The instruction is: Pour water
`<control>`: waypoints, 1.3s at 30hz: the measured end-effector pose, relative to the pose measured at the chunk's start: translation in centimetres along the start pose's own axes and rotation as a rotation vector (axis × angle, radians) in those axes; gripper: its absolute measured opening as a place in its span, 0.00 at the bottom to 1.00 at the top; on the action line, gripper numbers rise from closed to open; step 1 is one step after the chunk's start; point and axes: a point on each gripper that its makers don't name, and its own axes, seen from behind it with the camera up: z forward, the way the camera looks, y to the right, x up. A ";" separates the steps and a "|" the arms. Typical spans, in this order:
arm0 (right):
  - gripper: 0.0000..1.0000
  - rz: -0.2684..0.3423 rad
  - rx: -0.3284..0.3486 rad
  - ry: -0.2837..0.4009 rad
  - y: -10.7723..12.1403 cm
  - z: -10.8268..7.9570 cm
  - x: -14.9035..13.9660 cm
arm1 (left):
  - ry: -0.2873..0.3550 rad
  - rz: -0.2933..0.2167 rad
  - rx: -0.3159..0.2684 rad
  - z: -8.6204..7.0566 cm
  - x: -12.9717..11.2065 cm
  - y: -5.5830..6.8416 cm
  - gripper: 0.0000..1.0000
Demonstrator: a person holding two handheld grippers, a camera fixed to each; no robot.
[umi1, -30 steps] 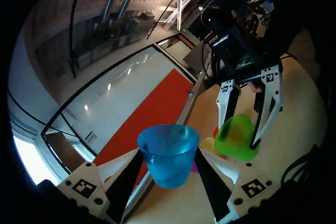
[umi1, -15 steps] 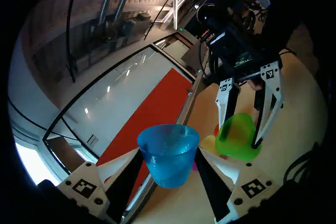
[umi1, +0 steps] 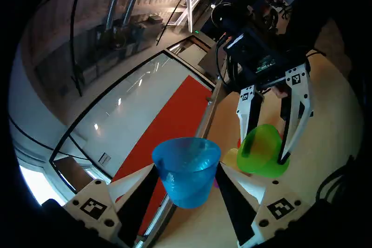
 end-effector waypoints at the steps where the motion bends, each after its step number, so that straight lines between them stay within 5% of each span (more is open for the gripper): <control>1: 0.91 -0.001 0.001 0.000 0.0 0.0 0.0 | 0.000 0.002 -0.001 0.0 0.0 0.0 0.82; 39: 0.91 0.000 0.000 0.010 0.0 0.6 0.4 | 0.011 0.122 -0.008 -0.1 1.0 0.1 0.82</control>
